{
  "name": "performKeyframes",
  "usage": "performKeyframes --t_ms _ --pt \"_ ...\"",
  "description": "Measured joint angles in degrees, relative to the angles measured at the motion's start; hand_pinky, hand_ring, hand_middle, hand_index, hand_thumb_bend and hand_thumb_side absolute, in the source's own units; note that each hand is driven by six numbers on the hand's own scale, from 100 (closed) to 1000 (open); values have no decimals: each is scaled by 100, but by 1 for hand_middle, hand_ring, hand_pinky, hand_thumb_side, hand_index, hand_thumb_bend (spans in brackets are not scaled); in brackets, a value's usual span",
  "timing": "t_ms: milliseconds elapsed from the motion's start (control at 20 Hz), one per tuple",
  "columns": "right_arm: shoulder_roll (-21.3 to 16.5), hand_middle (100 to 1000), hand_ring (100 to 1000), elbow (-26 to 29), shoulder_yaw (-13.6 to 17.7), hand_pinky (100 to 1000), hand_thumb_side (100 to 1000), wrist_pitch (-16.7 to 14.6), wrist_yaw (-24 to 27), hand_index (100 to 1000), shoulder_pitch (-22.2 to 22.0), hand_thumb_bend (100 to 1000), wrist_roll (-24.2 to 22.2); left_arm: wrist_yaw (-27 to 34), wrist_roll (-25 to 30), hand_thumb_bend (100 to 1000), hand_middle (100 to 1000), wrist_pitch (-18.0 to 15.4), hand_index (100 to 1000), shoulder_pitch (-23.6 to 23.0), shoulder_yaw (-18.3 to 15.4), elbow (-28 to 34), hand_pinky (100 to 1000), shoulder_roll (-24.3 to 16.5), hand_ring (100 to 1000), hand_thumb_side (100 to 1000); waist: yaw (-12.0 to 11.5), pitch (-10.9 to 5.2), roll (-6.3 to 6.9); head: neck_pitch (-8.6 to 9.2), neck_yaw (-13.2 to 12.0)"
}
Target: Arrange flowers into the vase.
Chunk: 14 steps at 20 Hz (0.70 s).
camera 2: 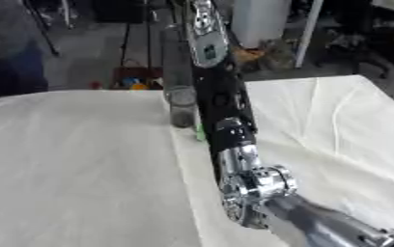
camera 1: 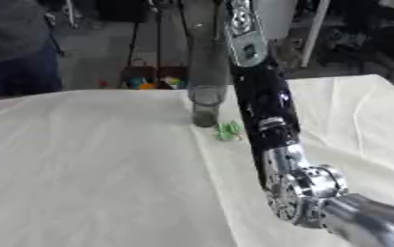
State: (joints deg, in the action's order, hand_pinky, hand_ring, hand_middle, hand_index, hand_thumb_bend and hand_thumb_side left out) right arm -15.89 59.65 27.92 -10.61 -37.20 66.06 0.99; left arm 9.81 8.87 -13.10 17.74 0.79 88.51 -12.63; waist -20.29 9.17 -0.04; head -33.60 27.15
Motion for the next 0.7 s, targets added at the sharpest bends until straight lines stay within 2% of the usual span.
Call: performKeyframes --t_ms 350,450,500,700 --pt "-1 270 316 -1 1 100 685 -21 -122 391 -1 100 -19 0 22 765 740 1 815 -1 -1 0 592 0 661 830 1 2 4 0 13" --pt "-1 303 350 -1 1 203 681 -22 -156 396 -1 100 -22 0 26 765 741 4 815 -1 -1 0 592 0 662 830 1 3 5 0 14" --pt "-1 342 399 -1 1 270 680 -22 -166 386 -1 100 -22 0 28 765 741 6 815 -1 -1 0 592 0 662 830 4 4 6 0 14" --pt "-1 426 494 -1 5 393 674 -15 -212 364 -2 100 -22 0 34 765 741 8 816 -1 -2 0 592 0 662 830 7 4 18 1 18"
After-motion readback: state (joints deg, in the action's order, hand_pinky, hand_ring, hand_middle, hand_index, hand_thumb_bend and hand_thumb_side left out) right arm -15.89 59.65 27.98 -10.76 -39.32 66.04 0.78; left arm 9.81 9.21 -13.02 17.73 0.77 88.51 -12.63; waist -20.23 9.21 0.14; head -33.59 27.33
